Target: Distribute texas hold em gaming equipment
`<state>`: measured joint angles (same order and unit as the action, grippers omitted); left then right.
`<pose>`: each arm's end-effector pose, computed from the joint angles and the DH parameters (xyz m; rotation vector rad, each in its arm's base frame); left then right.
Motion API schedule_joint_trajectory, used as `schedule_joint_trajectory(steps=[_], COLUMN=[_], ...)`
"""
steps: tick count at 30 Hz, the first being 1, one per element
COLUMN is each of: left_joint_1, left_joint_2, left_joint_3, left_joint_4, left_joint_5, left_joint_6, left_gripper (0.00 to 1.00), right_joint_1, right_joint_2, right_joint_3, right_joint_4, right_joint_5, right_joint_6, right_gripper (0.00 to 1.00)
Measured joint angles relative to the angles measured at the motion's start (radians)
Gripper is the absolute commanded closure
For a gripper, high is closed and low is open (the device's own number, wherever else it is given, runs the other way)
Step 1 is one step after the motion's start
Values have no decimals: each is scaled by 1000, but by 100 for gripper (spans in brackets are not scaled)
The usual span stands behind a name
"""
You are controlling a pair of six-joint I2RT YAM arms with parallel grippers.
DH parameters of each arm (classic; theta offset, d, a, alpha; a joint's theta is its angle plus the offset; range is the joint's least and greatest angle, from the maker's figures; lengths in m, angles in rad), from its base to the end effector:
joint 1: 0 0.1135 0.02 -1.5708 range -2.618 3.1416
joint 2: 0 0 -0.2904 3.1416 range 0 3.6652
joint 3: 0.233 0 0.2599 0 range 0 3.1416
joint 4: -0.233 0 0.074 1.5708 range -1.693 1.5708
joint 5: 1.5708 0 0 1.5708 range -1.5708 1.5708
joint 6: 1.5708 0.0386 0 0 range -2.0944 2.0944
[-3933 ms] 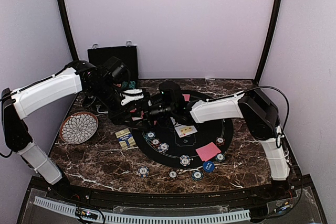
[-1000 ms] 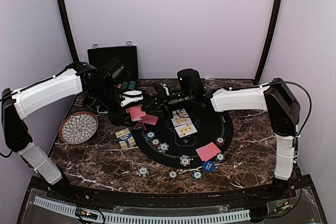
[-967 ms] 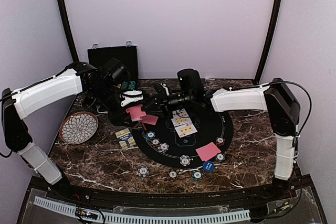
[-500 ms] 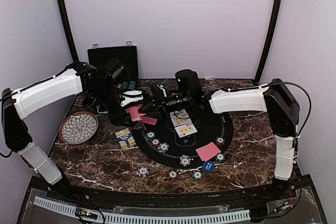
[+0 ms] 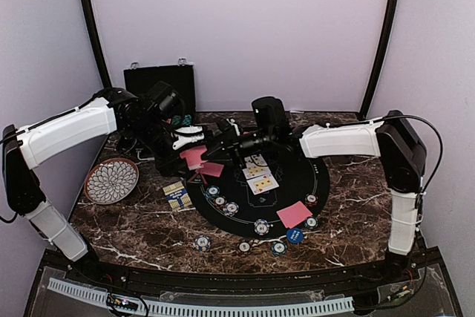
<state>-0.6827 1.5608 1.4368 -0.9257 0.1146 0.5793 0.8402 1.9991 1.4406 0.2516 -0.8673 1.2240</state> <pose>0.2543 -0.2125 0.3347 1.5787 2.0927 -0.1863 0.2992 0.3780 0.2647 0.3234 -2.3825 -1.9719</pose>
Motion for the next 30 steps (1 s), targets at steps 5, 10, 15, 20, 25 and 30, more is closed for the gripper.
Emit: schedule_joint_trajectory(steps=[5,10,15,20,25,30], left_joint_1=[0,2,2,2,2,2], left_joint_2=[0,0,0,-2,-6,-6], left_joint_3=[0,0,-1,-3,-4,-5], left_joint_4=[16,4,-3,-8,-9,-9], left_joint_5=[0,-5,-5,-5,-5,-5], left_joint_6=[0,0,0,0,0,0], left_gripper=[100,100,100,100,100,100], right_joint_1=[-36,-101,-167,-250,-355,-437], right_joint_2=[-59,-120,-160,-199,-208,-206], right_joint_3=[-43,-95,-141,-214,-266,-282], right_joint_4=[-15,-13,-16,-44,-104,-200], right_joint_5=[-8,-10,-11,-12,-7,23], right_joint_6=[-16,-27,-49,-97,-172,-266], right_gripper=[100,100,100,100,100,100])
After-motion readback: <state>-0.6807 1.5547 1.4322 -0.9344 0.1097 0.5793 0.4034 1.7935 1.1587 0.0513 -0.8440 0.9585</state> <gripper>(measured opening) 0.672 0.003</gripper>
